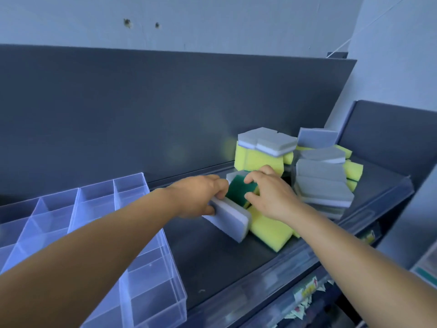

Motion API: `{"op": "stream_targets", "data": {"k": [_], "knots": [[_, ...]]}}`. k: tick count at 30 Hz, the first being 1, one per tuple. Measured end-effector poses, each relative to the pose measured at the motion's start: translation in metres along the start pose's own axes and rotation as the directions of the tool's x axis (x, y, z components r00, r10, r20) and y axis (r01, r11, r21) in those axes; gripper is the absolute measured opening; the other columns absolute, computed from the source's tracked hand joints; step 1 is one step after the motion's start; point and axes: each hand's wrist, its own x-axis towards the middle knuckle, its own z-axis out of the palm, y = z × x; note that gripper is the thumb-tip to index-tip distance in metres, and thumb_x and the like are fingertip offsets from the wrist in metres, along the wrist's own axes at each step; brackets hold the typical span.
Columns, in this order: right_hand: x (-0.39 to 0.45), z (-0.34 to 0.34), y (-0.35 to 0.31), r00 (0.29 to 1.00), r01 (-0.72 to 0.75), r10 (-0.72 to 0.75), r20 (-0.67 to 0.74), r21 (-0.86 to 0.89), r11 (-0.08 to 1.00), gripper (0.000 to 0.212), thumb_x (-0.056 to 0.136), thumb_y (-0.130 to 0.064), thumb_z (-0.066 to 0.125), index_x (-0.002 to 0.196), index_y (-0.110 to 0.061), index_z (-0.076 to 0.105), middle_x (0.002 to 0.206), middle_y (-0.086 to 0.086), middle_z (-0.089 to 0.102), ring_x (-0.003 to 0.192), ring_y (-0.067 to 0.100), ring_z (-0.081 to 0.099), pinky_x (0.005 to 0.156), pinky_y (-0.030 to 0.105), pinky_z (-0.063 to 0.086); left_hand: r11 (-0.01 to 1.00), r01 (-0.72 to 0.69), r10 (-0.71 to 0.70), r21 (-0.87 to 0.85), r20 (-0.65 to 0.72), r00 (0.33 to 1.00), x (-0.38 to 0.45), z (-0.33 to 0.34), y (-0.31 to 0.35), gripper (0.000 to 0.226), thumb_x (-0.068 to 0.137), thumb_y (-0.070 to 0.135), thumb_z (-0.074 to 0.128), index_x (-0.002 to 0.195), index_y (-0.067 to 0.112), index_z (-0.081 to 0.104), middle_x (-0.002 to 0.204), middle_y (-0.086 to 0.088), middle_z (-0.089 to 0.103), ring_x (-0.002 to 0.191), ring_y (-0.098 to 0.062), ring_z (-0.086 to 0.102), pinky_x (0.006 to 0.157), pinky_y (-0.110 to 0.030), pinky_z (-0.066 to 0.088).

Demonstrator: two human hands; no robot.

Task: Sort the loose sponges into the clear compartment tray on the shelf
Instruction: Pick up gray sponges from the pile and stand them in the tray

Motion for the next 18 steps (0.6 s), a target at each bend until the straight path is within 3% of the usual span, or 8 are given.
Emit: {"op": "stream_targets", "data": {"k": [3,5,8,10,12,15,18], "knots": [[0.004,-0.005,0.001,0.989,-0.022,0.027,-0.149,0.033,0.999,0.03,0.091,-0.027,0.055,0.12,-0.023,0.05,0.125,-0.002,0.036,0.107,0.02,0.051,0.081,0.03,0.042,1.0,0.005,-0.005,-0.011,-0.004,1.0,-0.004,-0.005,-0.005,0.044,0.084,0.019,0.062,0.123,0.03,0.045,0.117,0.011,0.046,0.1,-0.016,0.05,0.084,-0.032,0.045],[0.009,-0.011,0.007,0.969,-0.052,0.062,-0.24,0.051,0.997,0.036,0.09,-0.026,0.056,0.125,-0.023,0.046,0.13,0.0,0.033,0.116,0.021,0.045,0.092,0.034,0.043,1.0,-0.01,0.011,0.007,-0.01,1.0,-0.005,-0.012,-0.009,0.04,0.085,0.021,0.061,0.121,0.032,0.051,0.116,0.009,0.044,0.103,-0.018,0.052,0.087,-0.036,0.047],[0.023,-0.024,0.017,0.953,-0.098,0.095,-0.287,0.006,0.995,0.055,0.091,-0.027,0.056,0.14,-0.022,0.033,0.146,0.003,0.021,0.135,0.026,0.025,0.108,0.035,0.03,1.0,-0.003,0.002,-0.011,-0.075,0.997,-0.004,-0.025,-0.013,0.036,0.085,0.023,0.061,0.118,0.036,0.052,0.114,0.008,0.043,0.096,-0.022,0.056,0.086,-0.04,0.049],[0.035,-0.033,0.024,0.967,-0.127,0.118,-0.227,-0.029,0.991,0.064,0.092,-0.019,0.05,0.148,-0.025,0.019,0.156,0.001,0.007,0.143,0.027,0.011,0.114,0.037,0.022,0.999,0.006,-0.01,-0.033,-0.115,0.993,0.0,-0.03,-0.015,0.038,0.087,0.02,0.059,0.121,0.036,0.052,0.117,0.008,0.044,0.095,-0.022,0.057,0.087,-0.039,0.049],[0.046,-0.041,0.03,0.986,-0.131,0.121,-0.114,-0.083,0.988,0.08,0.085,0.002,0.043,0.15,-0.031,0.009,0.159,-0.005,-0.004,0.146,0.025,0.004,0.114,0.039,0.026,0.999,0.012,-0.019,-0.045,-0.151,0.988,0.003,-0.033,-0.015,0.038,0.089,0.016,0.057,0.122,0.034,0.052,0.122,0.007,0.045,0.098,-0.022,0.057,0.089,-0.038,0.048],[0.06,-0.05,0.038,0.998,-0.053,0.056,0.005,-0.231,0.971,0.096,0.078,0.015,0.037,0.15,-0.038,0.003,0.159,-0.009,-0.008,0.145,0.028,0.006,0.104,0.04,0.038,0.995,0.024,-0.042,-0.095,-0.184,0.982,0.007,-0.032,-0.017,0.046,0.088,0.0,0.046,0.123,0.03,0.054,0.129,0.007,0.042,0.108,-0.019,0.055,0.096,-0.035,0.046],[0.074,-0.054,0.043,0.999,0.04,-0.023,0.048,-0.385,0.922,0.094,0.079,0.013,0.036,0.15,-0.04,0.003,0.159,-0.01,0.001,0.137,0.03,0.019,0.095,0.033,0.038,0.982,0.084,-0.109,-0.169,-0.148,0.983,0.008,-0.031,-0.017,0.056,0.085,-0.009,0.034,0.123,0.025,0.057,0.129,0.01,0.04,0.114,-0.013,0.048,0.096,-0.023,0.04]]}}
